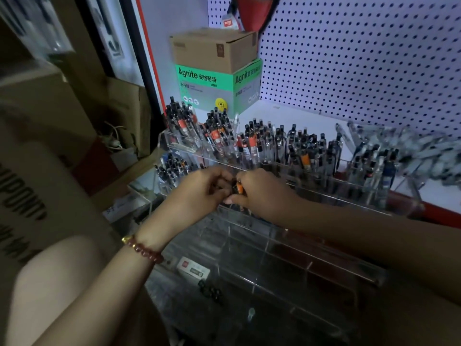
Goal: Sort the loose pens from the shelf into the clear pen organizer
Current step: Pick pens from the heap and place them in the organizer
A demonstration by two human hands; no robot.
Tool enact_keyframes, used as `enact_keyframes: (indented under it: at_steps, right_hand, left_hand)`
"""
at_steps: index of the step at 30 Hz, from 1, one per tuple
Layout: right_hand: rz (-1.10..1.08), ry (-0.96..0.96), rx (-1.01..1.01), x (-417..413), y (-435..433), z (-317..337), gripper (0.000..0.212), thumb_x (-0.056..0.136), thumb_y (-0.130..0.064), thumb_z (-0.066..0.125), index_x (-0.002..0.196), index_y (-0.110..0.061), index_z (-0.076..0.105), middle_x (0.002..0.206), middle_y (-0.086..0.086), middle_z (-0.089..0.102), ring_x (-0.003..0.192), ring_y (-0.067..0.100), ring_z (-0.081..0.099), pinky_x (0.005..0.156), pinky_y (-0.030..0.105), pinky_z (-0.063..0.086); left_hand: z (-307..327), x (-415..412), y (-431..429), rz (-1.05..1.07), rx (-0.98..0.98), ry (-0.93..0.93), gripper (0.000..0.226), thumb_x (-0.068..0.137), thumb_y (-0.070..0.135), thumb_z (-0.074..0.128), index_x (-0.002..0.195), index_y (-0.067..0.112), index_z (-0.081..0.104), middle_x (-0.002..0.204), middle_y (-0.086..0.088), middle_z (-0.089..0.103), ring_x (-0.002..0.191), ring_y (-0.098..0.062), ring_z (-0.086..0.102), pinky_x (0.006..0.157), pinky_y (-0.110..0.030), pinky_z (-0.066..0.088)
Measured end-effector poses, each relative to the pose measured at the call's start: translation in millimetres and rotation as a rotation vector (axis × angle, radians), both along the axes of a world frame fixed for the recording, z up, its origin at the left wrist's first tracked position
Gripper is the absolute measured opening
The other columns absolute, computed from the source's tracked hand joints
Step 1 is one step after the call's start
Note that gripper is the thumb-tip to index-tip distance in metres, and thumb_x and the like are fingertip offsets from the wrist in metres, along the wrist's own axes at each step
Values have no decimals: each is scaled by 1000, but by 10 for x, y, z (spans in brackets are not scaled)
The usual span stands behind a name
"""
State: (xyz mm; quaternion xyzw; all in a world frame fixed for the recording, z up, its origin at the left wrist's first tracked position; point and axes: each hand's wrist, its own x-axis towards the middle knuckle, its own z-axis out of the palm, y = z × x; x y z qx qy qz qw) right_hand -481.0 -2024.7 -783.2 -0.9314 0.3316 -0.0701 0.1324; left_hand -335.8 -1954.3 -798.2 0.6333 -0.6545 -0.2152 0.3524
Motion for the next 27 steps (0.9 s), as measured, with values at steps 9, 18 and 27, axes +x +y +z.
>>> enact_keyframes:
  at_steps: [9, 18, 27]
  right_hand:
    - [-25, -18, 157, -10, -12, -45, 18, 85, -18, 68, 93, -6, 56, 91, 12, 65, 78, 27, 63, 71, 40, 53]
    - [-55, 10, -14, -123, -10, -48, 16, 93, -27, 59, 98, -12, 57, 95, 8, 66, 88, 27, 63, 69, 32, 46]
    - [-23, -38, 7, -196, -61, -54, 15, 93, -10, 46, 89, -16, 58, 83, 5, 70, 68, 20, 63, 71, 38, 53]
  left_hand:
    - [-138, -112, -24, 119, -62, -68, 20, 81, 11, 73, 98, 19, 66, 86, 7, 68, 77, -5, 64, 71, -29, 55]
    - [-139, -234, -42, 210, -194, -195, 19, 78, 12, 73, 92, 25, 70, 83, 7, 71, 75, -10, 65, 69, -30, 55]
    - [-167, -244, -47, 262, -265, -200, 17, 76, 9, 75, 86, 23, 72, 80, 7, 70, 74, -10, 66, 70, -30, 56]
